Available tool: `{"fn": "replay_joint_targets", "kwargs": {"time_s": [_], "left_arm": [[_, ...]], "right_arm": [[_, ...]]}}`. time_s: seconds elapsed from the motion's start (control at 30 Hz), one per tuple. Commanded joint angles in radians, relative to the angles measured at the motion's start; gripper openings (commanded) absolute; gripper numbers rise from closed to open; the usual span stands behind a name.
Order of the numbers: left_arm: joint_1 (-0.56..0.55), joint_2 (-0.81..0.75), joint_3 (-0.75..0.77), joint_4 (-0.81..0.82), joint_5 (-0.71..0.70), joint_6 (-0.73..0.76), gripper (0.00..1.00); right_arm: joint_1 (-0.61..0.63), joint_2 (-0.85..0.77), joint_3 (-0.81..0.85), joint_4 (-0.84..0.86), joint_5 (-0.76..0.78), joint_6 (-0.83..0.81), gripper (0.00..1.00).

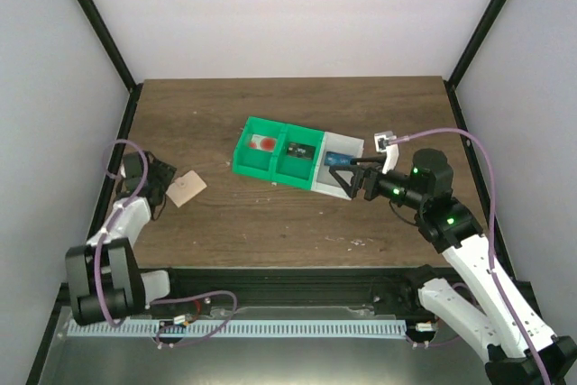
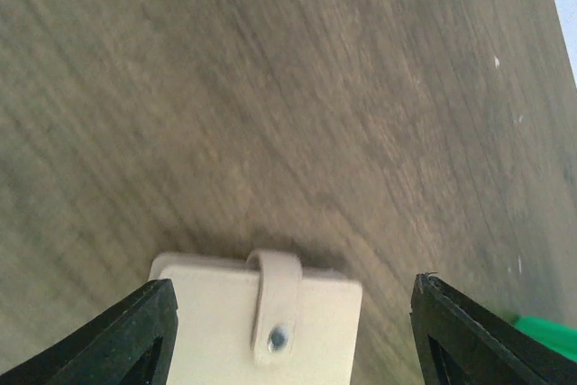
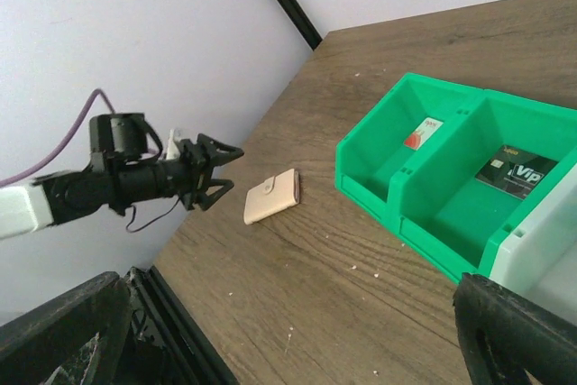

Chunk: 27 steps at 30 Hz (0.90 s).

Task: Take the credit cards out of the card holder

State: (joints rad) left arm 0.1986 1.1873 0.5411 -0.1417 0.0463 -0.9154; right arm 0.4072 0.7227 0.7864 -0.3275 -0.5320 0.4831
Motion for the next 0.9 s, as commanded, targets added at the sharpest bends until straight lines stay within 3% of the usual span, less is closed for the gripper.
{"fn": "replay_joint_targets", "kwargs": {"time_s": [0.0,0.13,0.37,0.7,0.87], "left_arm": [[0.006,0.136,0.110,0.066,-0.068,0.033,0.74],[0.006,0.270,0.163,0.085,-0.019,0.099,0.71],[-0.011,0.374,0.207,0.092,0.076,0.184,0.71],[-0.103,0.407,0.165,0.055,0.143,0.188,0.70],[-0.154,0.322,0.096,0.039,0.143,0.135,0.70]], "right_arm": [[0.006,-0.003,0.006,0.008,-0.035,-0.008,1.00],[0.006,-0.008,0.017,-0.006,-0.035,-0.011,1.00],[0.005,-0.013,0.017,-0.005,-0.019,0.007,1.00],[0.005,-0.002,0.006,-0.024,0.001,-0.004,1.00],[0.006,-0.009,-0.003,-0.036,0.012,-0.022,1.00]]}}
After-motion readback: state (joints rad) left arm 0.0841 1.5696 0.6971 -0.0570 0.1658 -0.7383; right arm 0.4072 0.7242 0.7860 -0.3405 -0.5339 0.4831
